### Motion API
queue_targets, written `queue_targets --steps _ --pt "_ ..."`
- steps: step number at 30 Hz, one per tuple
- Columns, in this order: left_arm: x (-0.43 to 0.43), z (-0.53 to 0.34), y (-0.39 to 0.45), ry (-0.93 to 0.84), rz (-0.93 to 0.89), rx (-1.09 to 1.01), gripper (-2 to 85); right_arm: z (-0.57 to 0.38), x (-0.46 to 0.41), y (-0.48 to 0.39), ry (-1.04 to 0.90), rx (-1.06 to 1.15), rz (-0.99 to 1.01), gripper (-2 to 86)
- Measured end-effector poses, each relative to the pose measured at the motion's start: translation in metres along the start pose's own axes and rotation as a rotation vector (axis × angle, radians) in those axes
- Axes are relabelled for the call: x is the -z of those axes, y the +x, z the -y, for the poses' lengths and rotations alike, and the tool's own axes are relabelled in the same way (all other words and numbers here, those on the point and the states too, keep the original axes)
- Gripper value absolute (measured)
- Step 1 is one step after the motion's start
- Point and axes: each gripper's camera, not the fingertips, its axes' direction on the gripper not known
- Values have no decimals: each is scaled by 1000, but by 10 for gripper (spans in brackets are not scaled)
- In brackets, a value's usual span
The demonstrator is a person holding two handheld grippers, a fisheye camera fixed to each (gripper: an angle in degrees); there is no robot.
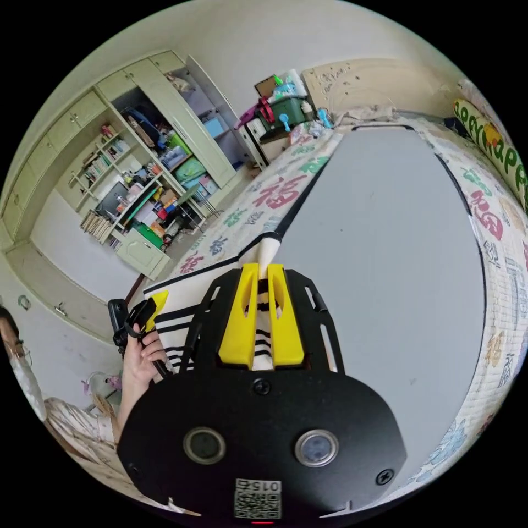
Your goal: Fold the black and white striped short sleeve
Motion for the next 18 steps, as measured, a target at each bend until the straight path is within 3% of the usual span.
queue_targets --steps 2,9,18 --pt "33 22 71 32 -24 -174 18 -33 68 -19 73 47 20 38" --pt "124 79 291 71 -249 -493 10 -194 331 -73 328 158 90 35" --pt "240 131 487 83 -333 -649 11 -408 549 -129 598 301 225 35"
